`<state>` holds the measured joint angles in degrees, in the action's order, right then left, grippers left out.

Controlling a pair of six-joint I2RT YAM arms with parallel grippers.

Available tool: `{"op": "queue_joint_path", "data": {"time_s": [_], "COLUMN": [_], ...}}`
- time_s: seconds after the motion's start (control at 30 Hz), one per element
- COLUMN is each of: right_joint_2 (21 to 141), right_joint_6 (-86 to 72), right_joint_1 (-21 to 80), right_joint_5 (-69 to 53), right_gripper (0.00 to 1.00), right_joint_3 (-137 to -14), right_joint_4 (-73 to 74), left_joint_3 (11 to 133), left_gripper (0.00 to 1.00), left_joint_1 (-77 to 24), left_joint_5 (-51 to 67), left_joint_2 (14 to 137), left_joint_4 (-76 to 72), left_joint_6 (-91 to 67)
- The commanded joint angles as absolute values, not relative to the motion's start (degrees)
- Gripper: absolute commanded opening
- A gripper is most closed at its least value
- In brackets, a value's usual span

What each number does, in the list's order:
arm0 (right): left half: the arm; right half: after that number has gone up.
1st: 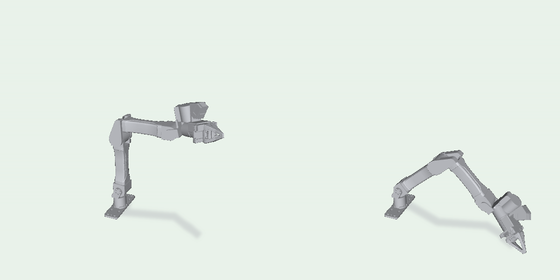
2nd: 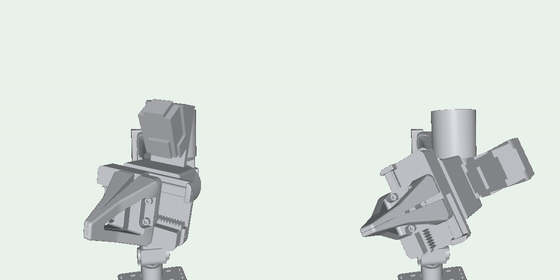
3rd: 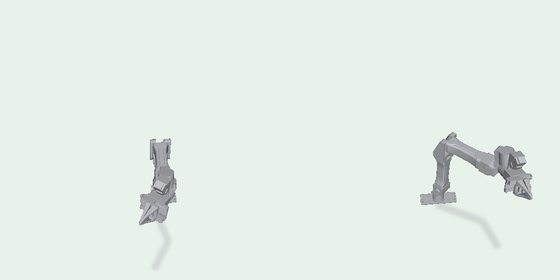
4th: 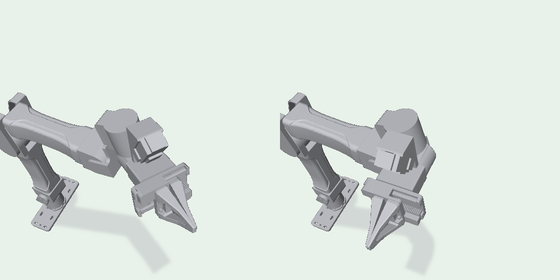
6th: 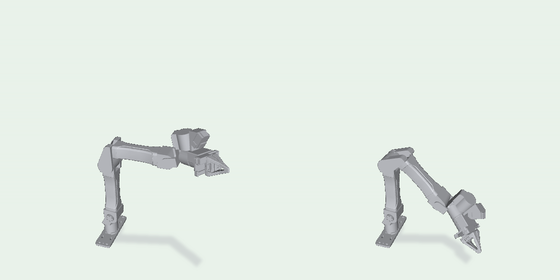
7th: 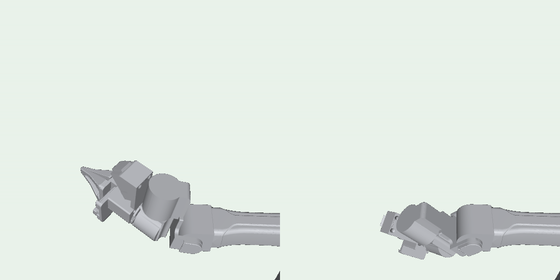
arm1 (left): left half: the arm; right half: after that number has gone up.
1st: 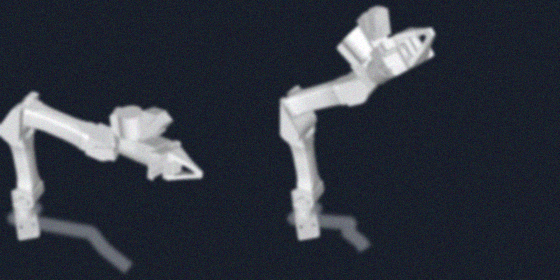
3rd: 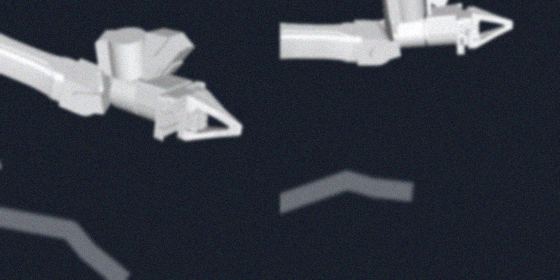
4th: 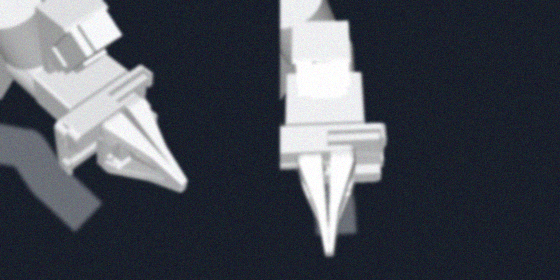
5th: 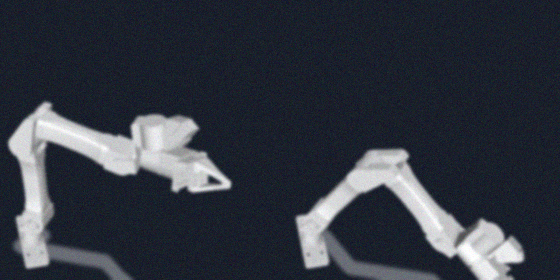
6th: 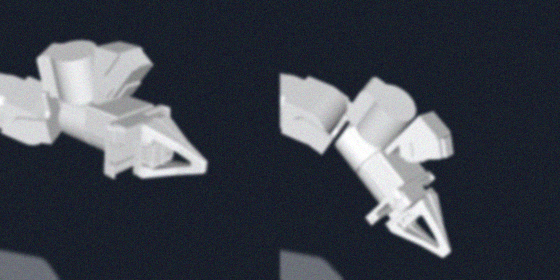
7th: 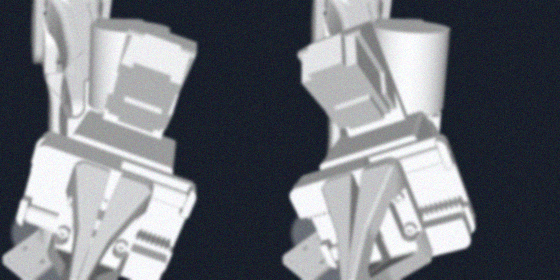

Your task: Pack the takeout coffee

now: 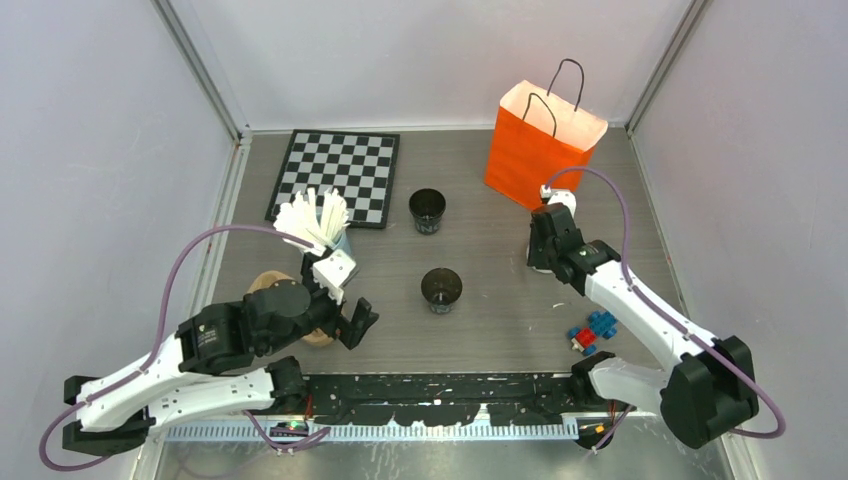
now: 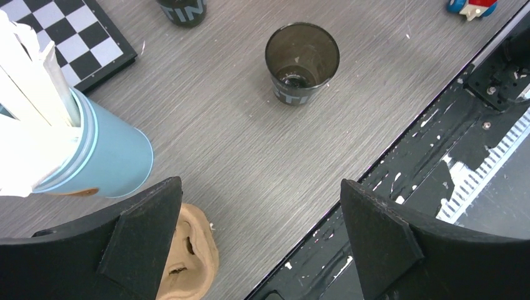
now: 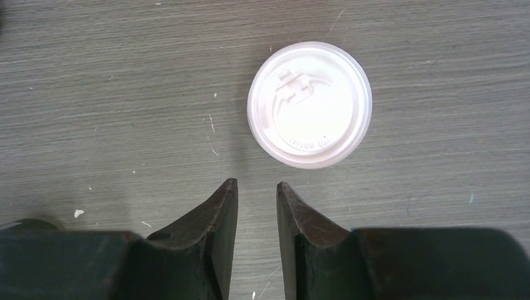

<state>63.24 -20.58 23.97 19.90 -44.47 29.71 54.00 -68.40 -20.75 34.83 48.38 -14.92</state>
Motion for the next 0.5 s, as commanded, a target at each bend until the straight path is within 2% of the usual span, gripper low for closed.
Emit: {"op": "queue_joint_path", "data": {"time_s": [0.0, 0.27, 0.47], "right_joint_2": [66.9, 76.1, 80.7], "right_joint_6": [-16.1, -13.8, -13.3], "right_joint_1": [22.1, 18.4, 16.6], "right_joint_5": [16.9, 14.2, 11.1], "right_gripper": [0.34, 0.25, 0.25], "right_joint_3": [-47.6, -51.0, -52.4], "right_joint_4": [24.8, 19.8, 18.5], "left_joint_3": [52.6, 52.5, 52.7], "left_gripper": [1.00, 0.99, 0.98], "left_joint_1": [-68.5, -68.5, -68.5], "left_joint_5": [-20.8, -19.9, -20.1], "left_joint_2": [33.4, 34.6, 34.8], "left_joint_4": [44.1, 46.8, 47.3], "left_joint_6": [-13.8, -13.4, -13.4]}}
